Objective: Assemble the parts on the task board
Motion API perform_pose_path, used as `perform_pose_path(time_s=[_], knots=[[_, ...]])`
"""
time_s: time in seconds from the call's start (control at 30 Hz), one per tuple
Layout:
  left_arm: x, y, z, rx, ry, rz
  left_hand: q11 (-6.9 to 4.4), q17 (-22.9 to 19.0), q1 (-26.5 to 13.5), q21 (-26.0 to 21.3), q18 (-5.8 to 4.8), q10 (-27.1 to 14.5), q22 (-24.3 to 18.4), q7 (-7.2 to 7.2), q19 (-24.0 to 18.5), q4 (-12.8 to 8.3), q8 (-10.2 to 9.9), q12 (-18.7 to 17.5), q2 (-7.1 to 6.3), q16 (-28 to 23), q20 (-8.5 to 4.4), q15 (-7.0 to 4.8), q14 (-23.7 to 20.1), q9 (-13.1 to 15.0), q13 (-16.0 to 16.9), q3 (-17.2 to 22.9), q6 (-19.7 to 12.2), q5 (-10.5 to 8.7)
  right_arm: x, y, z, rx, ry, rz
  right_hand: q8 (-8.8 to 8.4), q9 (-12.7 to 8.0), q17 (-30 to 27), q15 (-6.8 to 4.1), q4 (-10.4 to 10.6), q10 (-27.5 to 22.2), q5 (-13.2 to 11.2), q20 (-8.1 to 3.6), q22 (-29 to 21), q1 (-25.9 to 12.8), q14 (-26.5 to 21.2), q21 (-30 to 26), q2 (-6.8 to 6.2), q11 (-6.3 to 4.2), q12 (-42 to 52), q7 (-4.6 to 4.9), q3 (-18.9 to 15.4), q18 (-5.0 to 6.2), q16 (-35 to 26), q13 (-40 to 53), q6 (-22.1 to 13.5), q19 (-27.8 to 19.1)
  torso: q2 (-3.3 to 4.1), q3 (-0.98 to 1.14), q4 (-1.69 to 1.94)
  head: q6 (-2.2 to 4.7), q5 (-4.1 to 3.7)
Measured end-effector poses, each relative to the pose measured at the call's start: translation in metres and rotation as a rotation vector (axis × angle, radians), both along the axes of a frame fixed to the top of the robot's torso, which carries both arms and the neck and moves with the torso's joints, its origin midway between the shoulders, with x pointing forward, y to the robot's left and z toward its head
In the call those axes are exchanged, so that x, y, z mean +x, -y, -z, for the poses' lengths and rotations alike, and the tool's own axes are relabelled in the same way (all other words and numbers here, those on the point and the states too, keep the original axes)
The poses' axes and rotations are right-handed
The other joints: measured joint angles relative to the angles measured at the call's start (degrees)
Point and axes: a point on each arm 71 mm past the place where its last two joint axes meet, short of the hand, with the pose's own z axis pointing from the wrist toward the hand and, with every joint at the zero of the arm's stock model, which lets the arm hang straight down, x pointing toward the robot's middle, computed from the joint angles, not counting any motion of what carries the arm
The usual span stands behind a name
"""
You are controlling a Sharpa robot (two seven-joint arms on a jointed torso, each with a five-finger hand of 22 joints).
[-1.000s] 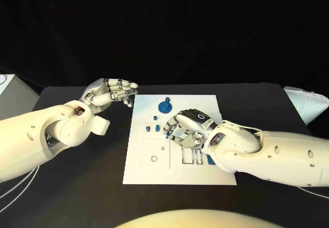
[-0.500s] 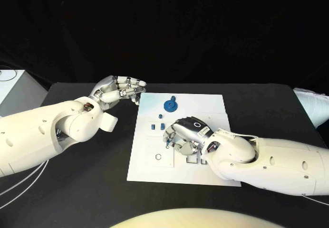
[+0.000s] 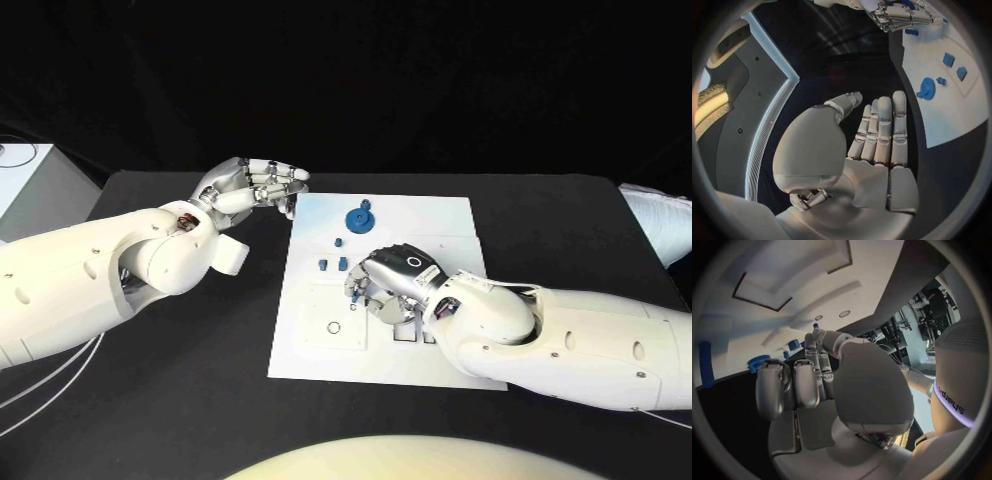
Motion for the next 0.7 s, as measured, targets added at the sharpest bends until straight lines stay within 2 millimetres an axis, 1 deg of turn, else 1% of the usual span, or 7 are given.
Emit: perform_pose_path(time_s=[0.07, 0.27, 0.3, 0.4, 0.7], knots=[[0.0000, 0.0000, 0.0001, 0.001, -0.001, 0.000, 0.00, 0.00, 0.00, 0.00, 0.00, 0.00, 0.00, 0.00, 0.00, 0.00, 0.00, 0.00, 0.00, 0.00, 0.00, 0.00, 0.00, 0.00, 0.00, 0.00, 0.00, 0.00, 0.0000, -0.0001, 0.0003, -0.004, 0.002, 0.001, -0.05, 0.01, 0.00, 0.00, 0.00, 0.00, 0.00, 0.00, 0.00, 0.00, 0.00, 0.23, 0.00, 0.00, 0.00, 0.00, 0.00, 0.00, 0.00, 0.00, 0.00, 0.00, 0.00, 0.00, 0.01, -0.23, -0.01], [0.0003, -0.0003, 0.0004, 0.003, -0.004, -0.001, 0.00, 0.00, 0.00, 0.00, 0.00, 0.00, 0.00, 0.00, 0.00, 0.00, 0.00, 0.00, 0.00, 0.00, 0.00, 0.00, 0.00, 0.00, 0.00, 0.00, 0.00, 0.00, -0.0006, -0.0012, 0.0006, -0.013, 0.006, -0.001, 0.26, 0.06, 0.00, 0.01, 0.00, 0.01, 0.13, 0.00, -0.01, 0.00, 0.01, 0.36, 0.00, -0.01, 0.00, -0.02, 0.00, 0.00, 0.00, 0.00, -0.02, 0.00, 0.01, 0.00, 0.01, -0.57, -0.02], [0.0003, -0.0003, 0.0005, 0.003, -0.004, -0.001, 0.00, 0.00, 0.00, 0.00, 0.00, 0.00, 0.00, 0.00, 0.00, 0.00, 0.00, 0.00, 0.00, 0.00, 0.00, 0.00, 0.00, 0.00, 0.00, 0.00, 0.00, 0.00, -0.0009, -0.0015, 0.0006, -0.013, 0.006, -0.002, 0.26, 0.07, 0.00, 0.01, 0.00, 0.01, 0.23, 0.00, -0.01, 0.00, 0.01, 0.36, 0.00, -0.01, 0.00, -0.02, 0.00, 0.00, 0.00, 0.00, -0.02, 0.00, 0.01, 0.00, 0.01, -0.75, -0.02], [0.0006, -0.0006, 0.0007, 0.004, -0.006, -0.002, 0.00, 0.00, 0.00, 0.00, 0.00, 0.00, 0.00, 0.00, 0.00, 0.00, 0.00, 0.00, 0.00, 0.00, 0.00, 0.00, 0.00, 0.00, 0.00, 0.00, 0.00, 0.00, -0.0019, -0.0026, 0.0003, -0.013, 0.007, -0.006, 0.26, 0.10, -0.01, 0.01, 0.00, 0.02, 0.24, 0.00, -0.01, 0.00, 0.02, 0.35, -0.01, -0.02, 0.00, -0.03, 0.00, 0.00, 0.00, 0.00, -0.03, 0.00, 0.01, 0.01, 0.00, -0.96, 0.07], [0.0010, -0.0012, 0.0011, 0.007, -0.008, -0.004, 0.00, 0.01, 0.00, 0.00, 0.00, 0.00, 0.01, 0.00, 0.00, 0.00, 0.00, 0.00, 0.00, 0.00, 0.00, 0.00, 0.00, 0.00, 0.00, 0.00, 0.00, 0.00, -0.0033, -0.0037, 0.0008, -0.016, 0.006, -0.011, 0.24, 0.10, -0.01, 0.03, 0.00, 0.08, 0.24, 0.00, -0.02, 0.01, 0.03, 0.35, -0.02, -0.08, 0.01, -0.04, -0.01, 0.00, 0.00, 0.00, -0.04, 0.00, 0.00, 0.01, 0.00, -1.35, 0.25]])
